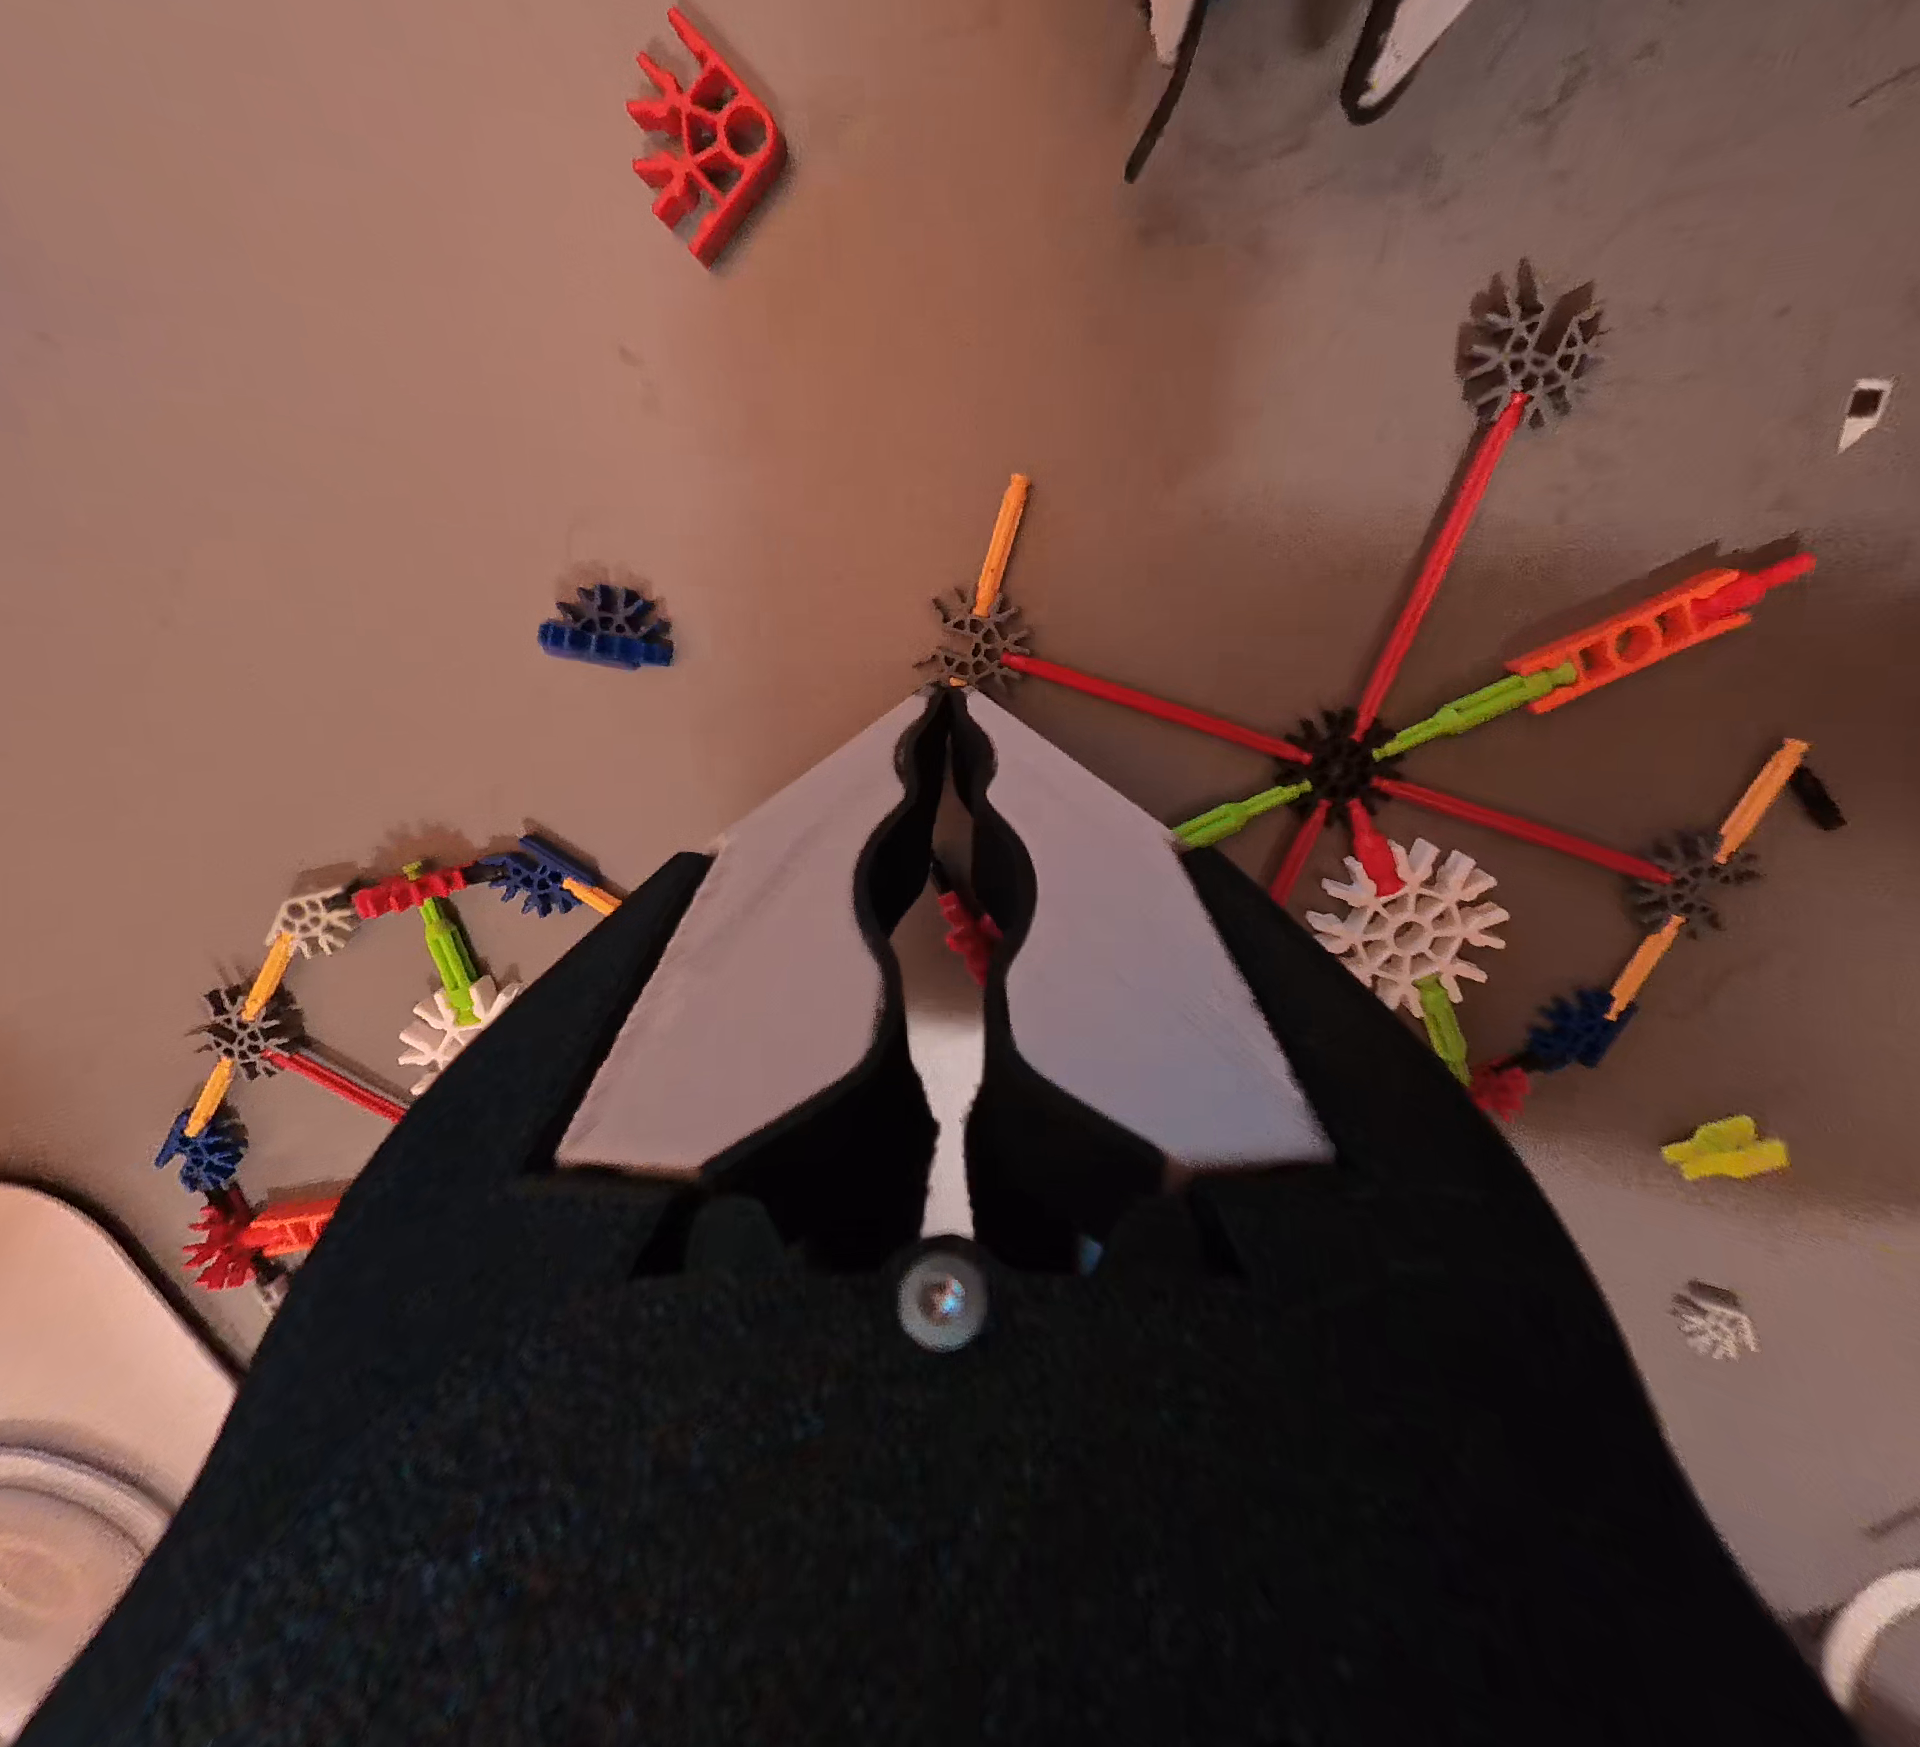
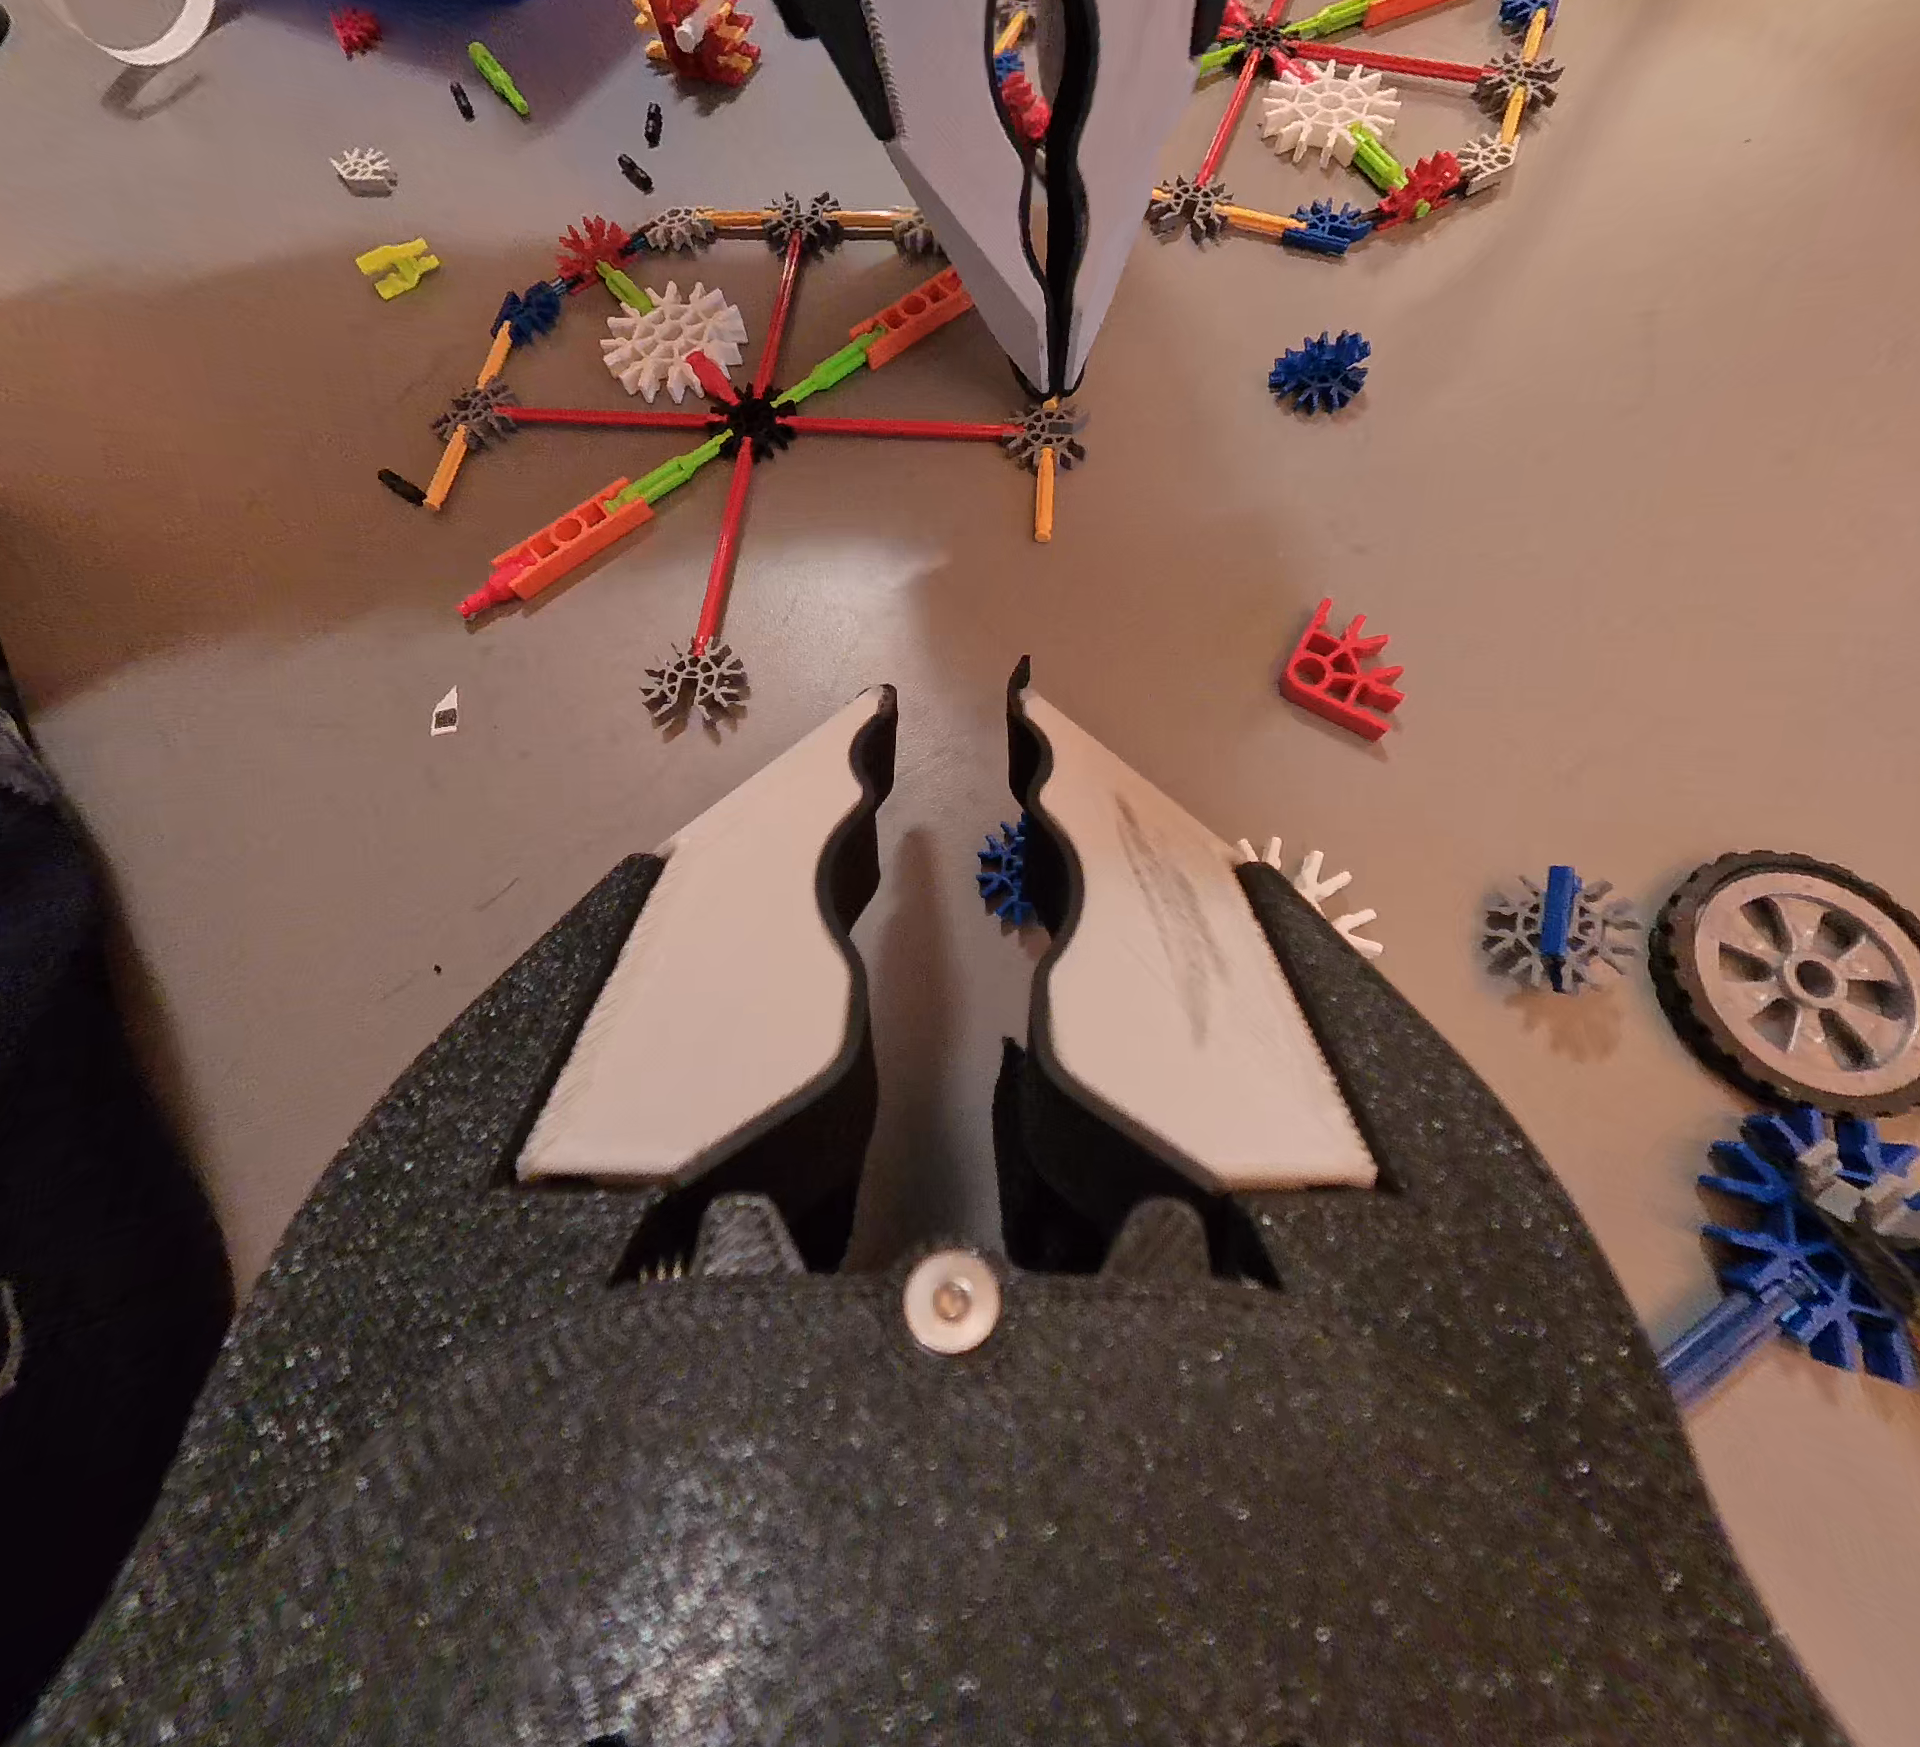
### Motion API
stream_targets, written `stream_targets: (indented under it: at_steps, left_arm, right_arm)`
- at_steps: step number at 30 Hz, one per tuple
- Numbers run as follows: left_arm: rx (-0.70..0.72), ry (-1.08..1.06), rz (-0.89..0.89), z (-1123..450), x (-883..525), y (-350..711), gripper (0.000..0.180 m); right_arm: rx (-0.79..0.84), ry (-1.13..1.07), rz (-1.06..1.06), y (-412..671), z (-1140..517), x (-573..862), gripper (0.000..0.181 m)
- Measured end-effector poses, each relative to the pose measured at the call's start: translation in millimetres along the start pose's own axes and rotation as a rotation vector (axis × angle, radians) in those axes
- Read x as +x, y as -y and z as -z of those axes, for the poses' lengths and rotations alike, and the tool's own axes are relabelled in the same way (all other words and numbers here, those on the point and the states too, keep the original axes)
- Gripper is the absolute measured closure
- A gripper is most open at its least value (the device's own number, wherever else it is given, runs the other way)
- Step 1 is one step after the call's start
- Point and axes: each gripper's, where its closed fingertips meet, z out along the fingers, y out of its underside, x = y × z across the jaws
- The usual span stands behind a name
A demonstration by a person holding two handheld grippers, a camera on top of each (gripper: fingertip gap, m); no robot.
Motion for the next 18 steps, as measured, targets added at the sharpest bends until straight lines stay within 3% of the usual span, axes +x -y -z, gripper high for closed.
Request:
stream_targets:
  at_steps: [10,18]
  left_arm:
    - [-0.198,-0.083,0.071,-3,0,6,0.18]
    - [0.012,0.028,0.284,32,-10,4,0.175]
  right_arm:
    - [0.004,0.0,0.016,1,0,-1,0.161]
    - [0.034,0.003,0.011,4,4,-1,0.161]
